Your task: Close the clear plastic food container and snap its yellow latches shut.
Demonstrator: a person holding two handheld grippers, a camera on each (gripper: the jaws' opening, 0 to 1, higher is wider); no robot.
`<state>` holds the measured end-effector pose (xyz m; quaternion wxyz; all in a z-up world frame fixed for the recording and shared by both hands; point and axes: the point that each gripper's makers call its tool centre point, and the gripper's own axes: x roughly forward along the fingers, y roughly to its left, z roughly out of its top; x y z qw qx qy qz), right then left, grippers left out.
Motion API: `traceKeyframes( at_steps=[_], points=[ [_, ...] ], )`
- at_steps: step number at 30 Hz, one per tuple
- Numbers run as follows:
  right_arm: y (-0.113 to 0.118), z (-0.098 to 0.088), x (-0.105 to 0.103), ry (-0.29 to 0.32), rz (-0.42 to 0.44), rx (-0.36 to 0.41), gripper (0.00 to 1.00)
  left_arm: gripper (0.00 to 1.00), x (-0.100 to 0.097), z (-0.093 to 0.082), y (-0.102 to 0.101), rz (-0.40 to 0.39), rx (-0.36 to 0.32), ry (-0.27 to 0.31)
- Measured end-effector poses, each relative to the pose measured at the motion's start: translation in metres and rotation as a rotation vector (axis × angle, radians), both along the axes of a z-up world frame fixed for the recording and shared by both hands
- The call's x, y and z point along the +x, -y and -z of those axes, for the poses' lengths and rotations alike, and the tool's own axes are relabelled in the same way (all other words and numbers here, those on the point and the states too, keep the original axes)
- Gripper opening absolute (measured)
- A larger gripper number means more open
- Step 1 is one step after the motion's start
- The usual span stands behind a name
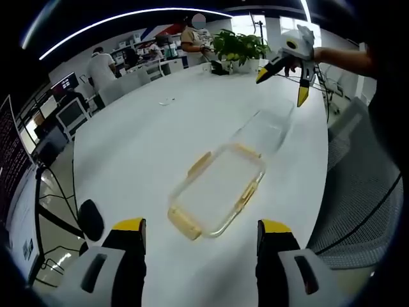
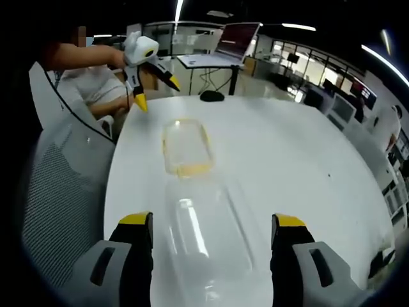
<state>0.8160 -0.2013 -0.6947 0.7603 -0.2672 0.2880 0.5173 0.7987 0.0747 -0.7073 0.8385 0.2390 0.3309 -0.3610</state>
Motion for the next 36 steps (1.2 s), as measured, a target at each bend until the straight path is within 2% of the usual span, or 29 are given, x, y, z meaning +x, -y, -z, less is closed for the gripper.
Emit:
traceKeyframes(
  at_steps=[12, 28, 36],
  points=[
    [-0.039, 0.005, 0.005, -0.017, -0.064, -0.007, 0.72, 0.62, 0.012, 0.007, -0.006, 0.048, 0.048, -0.003],
    [-0.073, 0.005, 0.011, -0.011, -0.153, -0.048, 0.67, 0.57, 0.021, 0.018, -0.009, 0.133, 0.124, -0.038],
    [-0.085, 0.018, 0.012, -0.036, -0.190, -0.084, 0.65, 0.55, 0.024, 0.026, -0.009, 0.187, 0.160, -0.060]
  ],
)
